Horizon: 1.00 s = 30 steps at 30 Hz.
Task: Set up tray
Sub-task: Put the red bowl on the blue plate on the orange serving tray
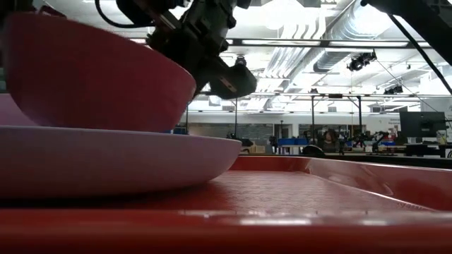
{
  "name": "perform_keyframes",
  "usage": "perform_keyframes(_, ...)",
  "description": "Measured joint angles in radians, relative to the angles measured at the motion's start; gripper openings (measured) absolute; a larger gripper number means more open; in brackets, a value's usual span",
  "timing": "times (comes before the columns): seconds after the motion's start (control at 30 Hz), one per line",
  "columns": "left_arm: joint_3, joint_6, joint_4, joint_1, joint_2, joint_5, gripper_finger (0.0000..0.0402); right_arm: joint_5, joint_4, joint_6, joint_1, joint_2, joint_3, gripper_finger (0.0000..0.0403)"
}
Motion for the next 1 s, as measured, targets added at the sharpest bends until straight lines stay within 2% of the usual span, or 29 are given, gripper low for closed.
perform_keyframes(1.0,0.000,0.000,0.000,0.000,0.000,0.000,0.0085,0.002,0.005,-0.030,-0.014,0.014,0.000,0.0000)
